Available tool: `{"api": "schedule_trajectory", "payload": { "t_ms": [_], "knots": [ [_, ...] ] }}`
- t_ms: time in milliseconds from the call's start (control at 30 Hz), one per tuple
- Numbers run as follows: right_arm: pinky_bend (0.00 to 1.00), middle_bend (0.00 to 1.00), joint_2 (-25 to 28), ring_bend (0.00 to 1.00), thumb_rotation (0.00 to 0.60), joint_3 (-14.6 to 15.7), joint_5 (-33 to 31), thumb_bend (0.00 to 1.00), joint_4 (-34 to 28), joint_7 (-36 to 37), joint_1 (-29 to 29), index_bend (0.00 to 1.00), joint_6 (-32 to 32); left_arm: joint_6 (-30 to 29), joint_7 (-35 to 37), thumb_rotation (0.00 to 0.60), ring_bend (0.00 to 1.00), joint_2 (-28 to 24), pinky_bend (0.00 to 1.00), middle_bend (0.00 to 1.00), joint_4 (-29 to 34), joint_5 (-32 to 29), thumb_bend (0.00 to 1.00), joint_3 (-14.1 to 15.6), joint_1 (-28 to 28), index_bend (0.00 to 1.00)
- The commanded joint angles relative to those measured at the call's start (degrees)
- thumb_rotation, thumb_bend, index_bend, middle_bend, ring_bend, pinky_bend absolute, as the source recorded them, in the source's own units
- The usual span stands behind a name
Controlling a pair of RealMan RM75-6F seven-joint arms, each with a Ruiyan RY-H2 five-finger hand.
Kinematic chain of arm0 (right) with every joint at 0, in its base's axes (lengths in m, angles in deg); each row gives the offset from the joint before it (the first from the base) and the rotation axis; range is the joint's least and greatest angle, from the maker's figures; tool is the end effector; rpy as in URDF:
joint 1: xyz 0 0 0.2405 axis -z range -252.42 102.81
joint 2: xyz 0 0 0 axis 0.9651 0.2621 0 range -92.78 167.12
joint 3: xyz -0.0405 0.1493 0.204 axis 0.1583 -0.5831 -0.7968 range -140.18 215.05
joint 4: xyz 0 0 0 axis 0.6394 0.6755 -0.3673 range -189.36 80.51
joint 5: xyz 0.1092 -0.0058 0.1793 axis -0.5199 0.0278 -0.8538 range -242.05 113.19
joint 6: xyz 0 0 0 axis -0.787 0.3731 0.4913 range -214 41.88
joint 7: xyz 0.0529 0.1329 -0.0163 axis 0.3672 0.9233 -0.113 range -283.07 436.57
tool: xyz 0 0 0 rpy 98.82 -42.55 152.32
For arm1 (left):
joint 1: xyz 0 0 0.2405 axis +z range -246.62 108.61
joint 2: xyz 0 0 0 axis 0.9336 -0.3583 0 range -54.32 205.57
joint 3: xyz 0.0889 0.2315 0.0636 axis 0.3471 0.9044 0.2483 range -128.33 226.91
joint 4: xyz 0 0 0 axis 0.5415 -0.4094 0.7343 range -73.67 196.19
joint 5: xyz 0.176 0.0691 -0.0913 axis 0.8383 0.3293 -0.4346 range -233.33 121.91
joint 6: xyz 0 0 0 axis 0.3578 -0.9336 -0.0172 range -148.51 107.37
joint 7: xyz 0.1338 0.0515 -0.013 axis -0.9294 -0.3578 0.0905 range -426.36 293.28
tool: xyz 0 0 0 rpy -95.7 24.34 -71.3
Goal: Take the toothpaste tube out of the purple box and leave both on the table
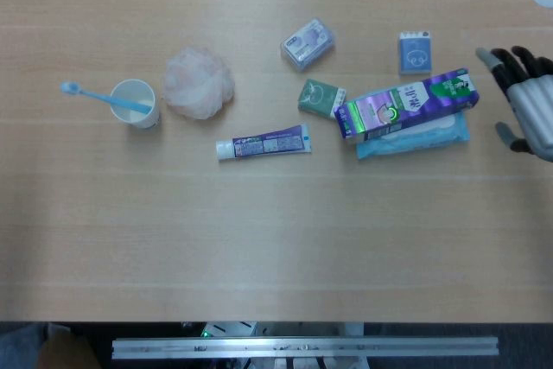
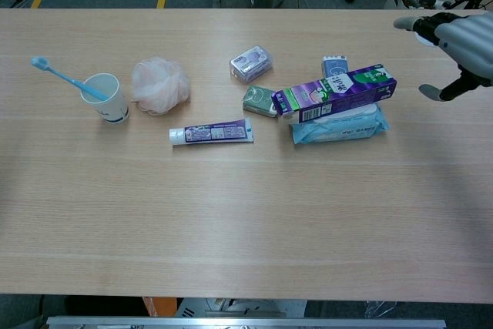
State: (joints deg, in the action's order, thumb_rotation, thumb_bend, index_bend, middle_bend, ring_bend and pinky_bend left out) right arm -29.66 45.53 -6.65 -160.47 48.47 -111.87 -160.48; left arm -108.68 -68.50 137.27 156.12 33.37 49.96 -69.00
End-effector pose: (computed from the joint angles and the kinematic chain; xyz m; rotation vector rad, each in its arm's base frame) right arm -0.2275 -0.2714 0.0908 1.7297 -0.8441 0.5952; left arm -0.3139 0.1413 0.1646 -1.3981 -0.9157 -0.8392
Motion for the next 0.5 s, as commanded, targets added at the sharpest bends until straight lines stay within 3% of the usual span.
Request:
{"api": "schedule_trajectory", "payload": {
  "t_ms": [33,233,500],
  "knots": [
    [0.23,0.18,1.4,0.09,0.6,2.4,5.6,0.29,-0.5,3.5,8.4,0.0,-8.7,0.0,-0.1,0.6,0.08,0.0,0.11,0.08,0.0,0.1,0.27,0.0,-0.1,0.11],
    [0.23,0.2,2.5,0.1,0.6,3.8,9.5,0.29,0.3,7.0,16.8,0.0,-15.7,0.0,-0.6,0.6,0.08,0.6,0.11,0.08,0.0,0.5,0.27,0.3,-0.1,0.11],
    [0.23,0.2,3.8,0.1,0.6,3.8,14.3,0.29,0.2,9.0,23.2,0.0,-19.5,-0.5,-2.1,0.6,0.08,1.2,0.11,0.08,0.9,1.3,0.27,0.4,-0.1,0.11]
  ]
}}
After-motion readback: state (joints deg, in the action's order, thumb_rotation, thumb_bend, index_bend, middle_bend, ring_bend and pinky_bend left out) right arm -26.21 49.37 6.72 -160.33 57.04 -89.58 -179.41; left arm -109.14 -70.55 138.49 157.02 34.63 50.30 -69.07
